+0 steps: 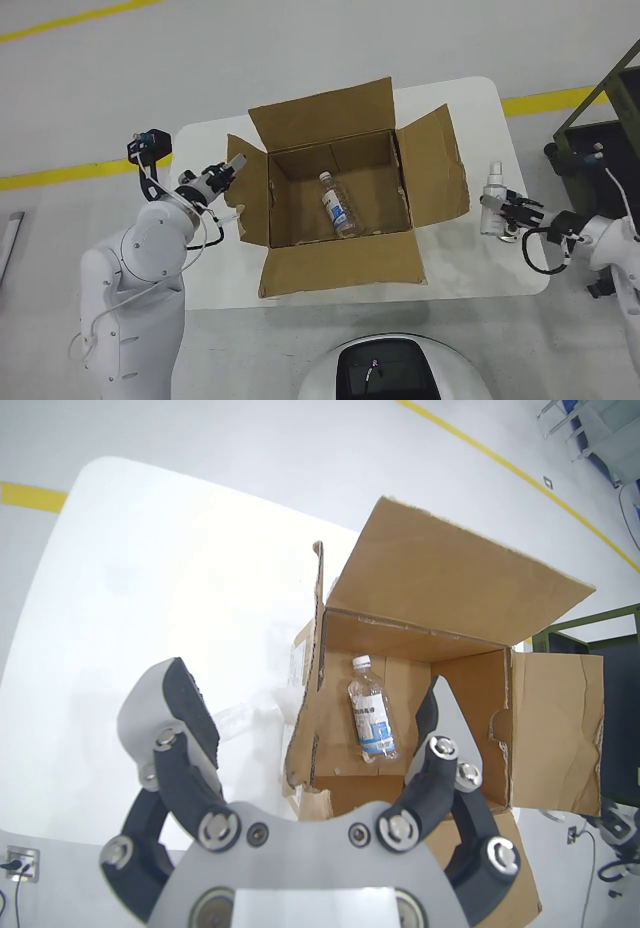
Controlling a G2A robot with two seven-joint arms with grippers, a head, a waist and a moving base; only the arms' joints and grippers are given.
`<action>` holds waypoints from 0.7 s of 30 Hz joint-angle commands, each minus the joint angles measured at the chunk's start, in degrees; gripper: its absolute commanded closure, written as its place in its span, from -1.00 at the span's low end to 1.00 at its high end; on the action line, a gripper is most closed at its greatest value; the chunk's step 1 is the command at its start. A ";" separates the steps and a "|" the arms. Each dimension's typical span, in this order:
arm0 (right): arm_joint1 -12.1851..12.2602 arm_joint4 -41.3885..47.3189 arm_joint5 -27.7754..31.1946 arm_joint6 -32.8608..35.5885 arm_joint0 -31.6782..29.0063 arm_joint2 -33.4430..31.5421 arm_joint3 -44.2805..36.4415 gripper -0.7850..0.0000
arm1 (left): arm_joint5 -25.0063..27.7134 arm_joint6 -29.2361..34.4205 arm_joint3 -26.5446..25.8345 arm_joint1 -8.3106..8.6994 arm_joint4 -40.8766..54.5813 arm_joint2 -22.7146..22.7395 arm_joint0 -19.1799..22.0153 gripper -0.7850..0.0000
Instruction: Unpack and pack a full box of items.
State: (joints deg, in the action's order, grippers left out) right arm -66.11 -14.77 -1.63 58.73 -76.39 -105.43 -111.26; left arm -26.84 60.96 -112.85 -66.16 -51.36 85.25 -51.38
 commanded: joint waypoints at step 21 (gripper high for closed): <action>0.19 20.61 9.03 -0.04 9.26 11.61 0.99 1.00 | -6.14 -4.48 0.50 0.61 -4.69 6.62 -5.89 -1.00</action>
State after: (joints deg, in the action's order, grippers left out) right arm -65.91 5.75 7.38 58.70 -67.09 -93.75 -110.26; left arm -32.98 56.50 -112.36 -65.55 -56.06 91.87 -57.27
